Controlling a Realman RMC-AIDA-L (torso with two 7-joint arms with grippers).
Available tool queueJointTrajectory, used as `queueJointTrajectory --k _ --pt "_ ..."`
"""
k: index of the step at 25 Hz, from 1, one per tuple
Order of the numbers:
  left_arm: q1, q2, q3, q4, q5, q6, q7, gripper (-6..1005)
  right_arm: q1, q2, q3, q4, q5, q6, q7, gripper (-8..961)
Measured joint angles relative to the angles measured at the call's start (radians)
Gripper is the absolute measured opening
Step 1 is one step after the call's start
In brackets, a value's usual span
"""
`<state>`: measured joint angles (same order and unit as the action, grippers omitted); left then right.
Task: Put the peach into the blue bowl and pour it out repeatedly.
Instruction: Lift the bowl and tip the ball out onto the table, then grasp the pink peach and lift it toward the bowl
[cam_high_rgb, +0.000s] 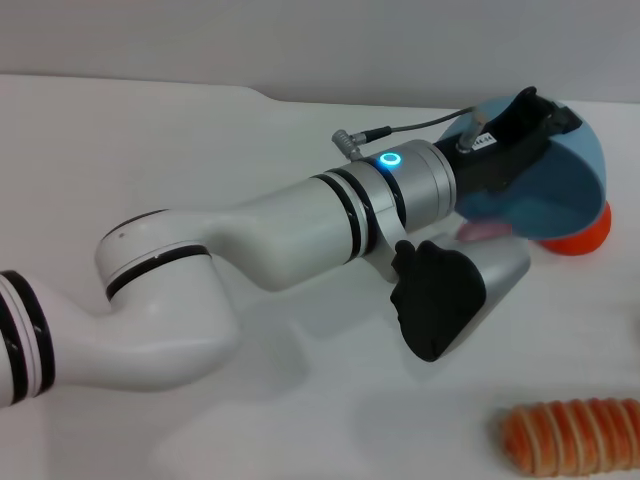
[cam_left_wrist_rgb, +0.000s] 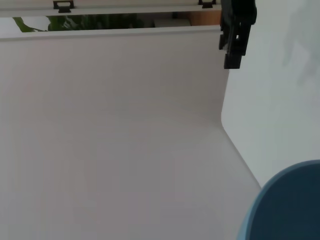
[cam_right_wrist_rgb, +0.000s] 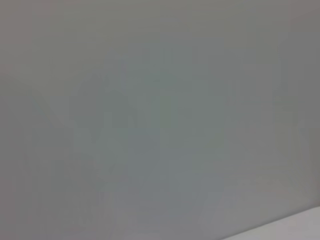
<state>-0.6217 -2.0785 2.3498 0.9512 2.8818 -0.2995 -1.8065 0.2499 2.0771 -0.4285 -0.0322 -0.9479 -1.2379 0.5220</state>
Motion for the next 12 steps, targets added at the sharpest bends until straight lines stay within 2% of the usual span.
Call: queueJointTrajectory --k 3,5,9,12 --pt "0.002 0.000 0.001 -0.017 -0.007 -0.047 0.006 -2 0.003 0.000 0.013 0.002 0.000 -0.001 0.003 598" --pt "0.002 0.000 0.001 -0.024 -0.065 -0.070 -0.018 -2 0.006 0.000 0.037 0.005 0.000 -0.008 0.032 598" --pt "-0.008 0.000 -0.007 -0.025 -0.327 -0.074 -0.100 -2 0.011 -0.013 0.023 -0.018 -0.050 0.001 0.237 600" --pt "-0.002 0.000 -0.030 -0.026 -0.567 -0.075 -0.134 -1 0.004 -0.021 -0.030 -0.128 -0.218 0.000 0.480 600"
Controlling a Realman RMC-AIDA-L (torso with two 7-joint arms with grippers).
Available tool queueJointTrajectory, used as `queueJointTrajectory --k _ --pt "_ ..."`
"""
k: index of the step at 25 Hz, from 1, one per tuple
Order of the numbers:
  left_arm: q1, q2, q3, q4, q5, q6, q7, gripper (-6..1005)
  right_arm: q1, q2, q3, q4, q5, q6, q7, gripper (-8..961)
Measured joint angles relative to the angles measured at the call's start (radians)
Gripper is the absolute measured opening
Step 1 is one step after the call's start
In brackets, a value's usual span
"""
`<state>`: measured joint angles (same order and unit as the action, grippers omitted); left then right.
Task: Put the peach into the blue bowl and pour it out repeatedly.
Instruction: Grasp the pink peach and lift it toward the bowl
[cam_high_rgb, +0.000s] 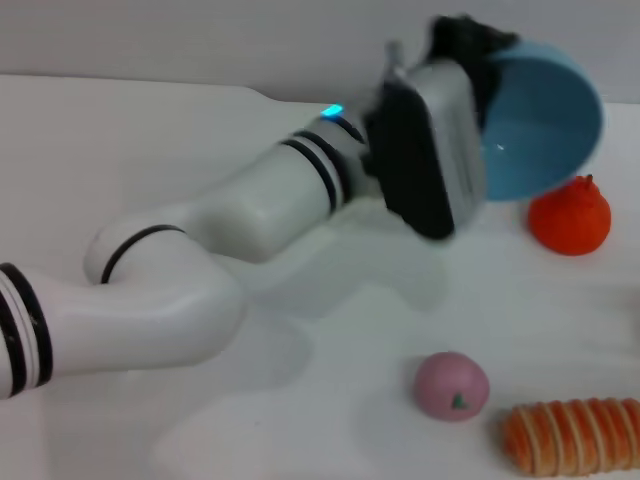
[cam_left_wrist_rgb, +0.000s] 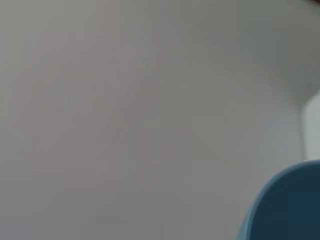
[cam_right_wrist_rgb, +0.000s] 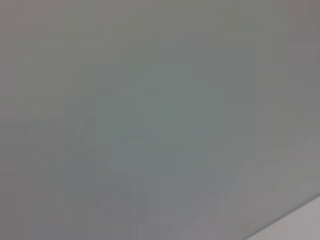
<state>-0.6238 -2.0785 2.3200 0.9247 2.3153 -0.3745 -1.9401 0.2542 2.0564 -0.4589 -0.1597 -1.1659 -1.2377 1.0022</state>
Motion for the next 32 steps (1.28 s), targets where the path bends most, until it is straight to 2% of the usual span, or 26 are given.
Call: queueJointTrajectory --k 3,4,5,7,10,14,16,18,20,26,32 --pt "0.008 0.002 -0.014 -0.019 -0.192 -0.004 -0.035 -1 -0.003 0.000 -0.029 -0.167 -0.296 -0.010 0.348 599" --pt "0.008 0.003 -0.019 -0.028 -0.261 -0.003 -0.057 -1 0.011 0.001 -0.036 -0.259 -0.491 -0.023 0.547 599" --pt "0.009 0.005 -0.023 -0.031 -0.299 0.000 -0.069 -1 0.011 0.001 -0.036 -0.259 -0.491 -0.023 0.547 598" --pt "0.013 0.006 -0.046 -0.028 -0.381 0.010 -0.089 -1 0.040 0.003 -0.038 -0.329 -0.677 -0.064 0.715 597" --pt "0.020 0.010 -0.131 -0.012 -0.482 0.091 -0.139 -1 0.092 0.004 -0.041 -0.380 -0.846 -0.149 0.841 596" --pt "0.018 0.015 -0.306 -0.013 -0.534 0.326 -0.228 -1 0.152 0.006 -0.098 -0.377 -0.928 -0.213 0.920 594" --pt "0.014 0.015 -0.356 -0.019 -0.536 0.397 -0.240 -1 0.189 0.007 -0.180 -0.365 -0.954 -0.220 0.981 593" --pt "0.014 0.015 -0.356 -0.019 -0.536 0.397 -0.240 -1 0.220 0.008 -0.245 -0.348 -0.973 -0.211 1.031 592" --pt "0.008 0.015 -0.384 -0.020 -0.536 0.481 -0.241 -1 0.247 0.012 -0.284 -0.314 -0.982 -0.191 1.055 592" --pt "0.005 0.014 -0.374 -0.029 -0.534 0.521 -0.233 -2 0.291 0.015 -0.319 -0.213 -0.987 -0.109 1.063 592" --pt "0.001 0.010 -0.375 -0.039 -0.542 0.509 -0.241 -2 0.294 0.010 -0.336 -0.208 -0.999 -0.105 1.106 593"
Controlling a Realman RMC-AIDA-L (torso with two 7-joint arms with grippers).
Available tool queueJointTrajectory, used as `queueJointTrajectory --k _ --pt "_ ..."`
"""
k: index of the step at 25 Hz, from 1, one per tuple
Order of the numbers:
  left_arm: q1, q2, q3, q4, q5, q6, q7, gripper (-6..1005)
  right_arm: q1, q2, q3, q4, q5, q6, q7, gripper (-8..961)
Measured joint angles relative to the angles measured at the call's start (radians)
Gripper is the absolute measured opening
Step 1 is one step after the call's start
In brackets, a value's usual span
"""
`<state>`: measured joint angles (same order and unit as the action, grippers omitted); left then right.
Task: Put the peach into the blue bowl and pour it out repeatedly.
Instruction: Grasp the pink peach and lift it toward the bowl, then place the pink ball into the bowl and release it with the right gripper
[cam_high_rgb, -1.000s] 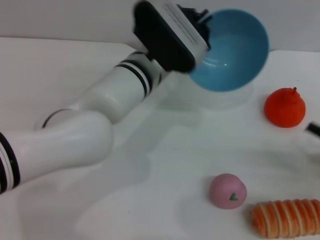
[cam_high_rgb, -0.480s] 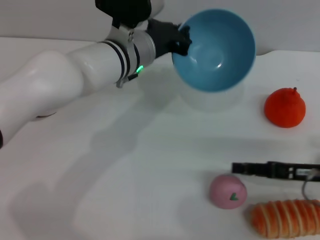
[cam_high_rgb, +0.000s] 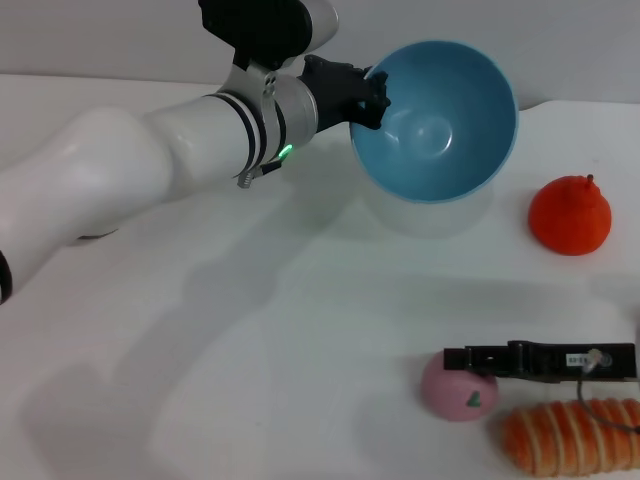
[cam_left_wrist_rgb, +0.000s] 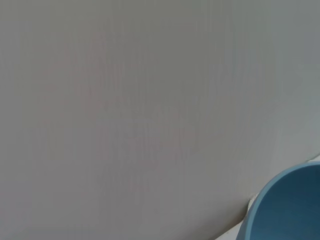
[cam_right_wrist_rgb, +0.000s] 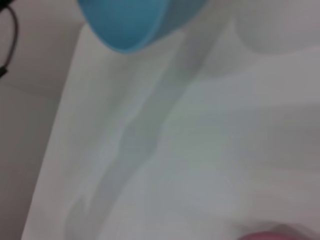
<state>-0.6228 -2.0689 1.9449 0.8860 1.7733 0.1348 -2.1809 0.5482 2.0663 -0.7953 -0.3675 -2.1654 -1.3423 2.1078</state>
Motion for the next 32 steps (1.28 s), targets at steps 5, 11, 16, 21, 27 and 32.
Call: queueJointTrajectory --k 5,11,16,21,27,32 --pt "-0.002 -0.004 0.023 0.000 -0.003 -0.033 -0.042 -2 -0.004 -0.008 -0.006 -0.030 -0.036 -0.017 0.064 593" --pt "-0.004 -0.003 0.061 0.004 -0.004 -0.061 -0.078 -1 -0.009 -0.011 -0.013 -0.057 -0.100 -0.032 0.059 520" --pt "-0.004 -0.003 0.096 0.001 -0.005 -0.076 -0.125 -1 -0.009 -0.005 -0.010 -0.071 -0.141 -0.024 0.032 340" --pt "0.002 -0.001 0.104 -0.001 -0.005 -0.075 -0.152 -2 -0.018 -0.002 -0.001 -0.118 -0.080 -0.050 -0.010 125" --pt "-0.001 0.005 0.100 -0.006 0.003 -0.064 -0.145 -1 -0.031 -0.001 -0.008 -0.199 0.064 -0.162 -0.091 40" --pt "-0.032 0.006 0.071 -0.060 0.005 0.003 -0.145 -1 -0.045 -0.009 0.003 -0.376 0.066 -0.290 -0.074 56"
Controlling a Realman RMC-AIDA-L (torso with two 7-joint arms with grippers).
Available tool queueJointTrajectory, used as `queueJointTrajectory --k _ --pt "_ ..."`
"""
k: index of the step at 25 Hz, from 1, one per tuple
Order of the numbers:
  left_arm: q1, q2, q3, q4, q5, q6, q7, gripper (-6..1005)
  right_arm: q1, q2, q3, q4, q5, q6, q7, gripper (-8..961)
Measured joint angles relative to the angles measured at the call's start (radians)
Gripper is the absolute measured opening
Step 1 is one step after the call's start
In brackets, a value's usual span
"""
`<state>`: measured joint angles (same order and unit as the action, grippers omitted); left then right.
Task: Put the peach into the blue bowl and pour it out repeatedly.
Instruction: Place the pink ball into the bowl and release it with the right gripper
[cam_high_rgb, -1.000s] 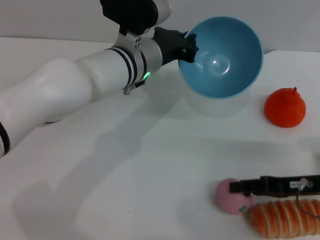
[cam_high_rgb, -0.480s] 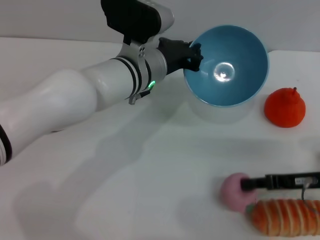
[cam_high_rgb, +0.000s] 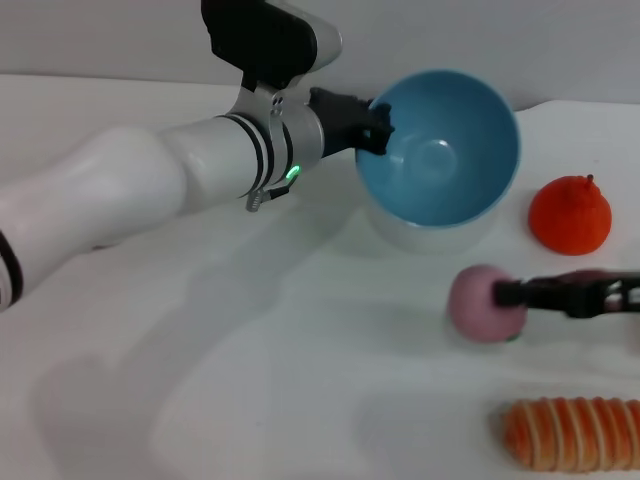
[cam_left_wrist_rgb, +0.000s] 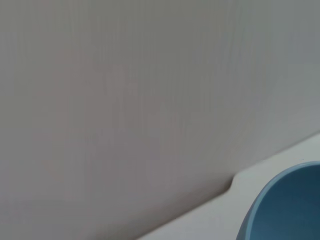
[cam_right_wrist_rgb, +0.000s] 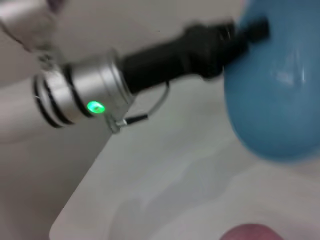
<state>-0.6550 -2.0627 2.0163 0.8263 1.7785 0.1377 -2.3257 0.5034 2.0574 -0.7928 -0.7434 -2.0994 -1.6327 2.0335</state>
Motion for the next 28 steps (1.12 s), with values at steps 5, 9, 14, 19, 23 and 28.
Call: queueJointTrajectory --k 5,9,14,19,23,28 --pt "-0.078 0.000 -0.019 -0.102 0.001 0.088 -0.010 -2 -0.006 0.005 0.052 -0.183 0.002 -0.118 0.010 72" --pt "-0.111 0.000 -0.065 -0.122 0.009 0.201 -0.018 -2 0.017 0.001 0.094 -0.246 0.006 -0.124 0.032 85" --pt "-0.140 -0.004 -0.078 -0.116 0.162 0.300 -0.136 -2 0.044 -0.006 0.109 -0.247 0.006 -0.069 0.034 101" --pt "-0.134 -0.007 -0.066 -0.089 0.247 0.319 -0.219 -1 0.056 -0.003 0.100 -0.171 0.004 0.041 0.030 117" --pt "-0.130 -0.009 -0.058 -0.085 0.242 0.323 -0.220 -1 0.071 0.005 0.101 -0.089 0.006 0.114 -0.004 130" --pt "-0.123 -0.011 -0.036 -0.076 0.240 0.319 -0.225 -2 0.071 0.011 0.106 -0.015 0.078 0.152 -0.110 146"
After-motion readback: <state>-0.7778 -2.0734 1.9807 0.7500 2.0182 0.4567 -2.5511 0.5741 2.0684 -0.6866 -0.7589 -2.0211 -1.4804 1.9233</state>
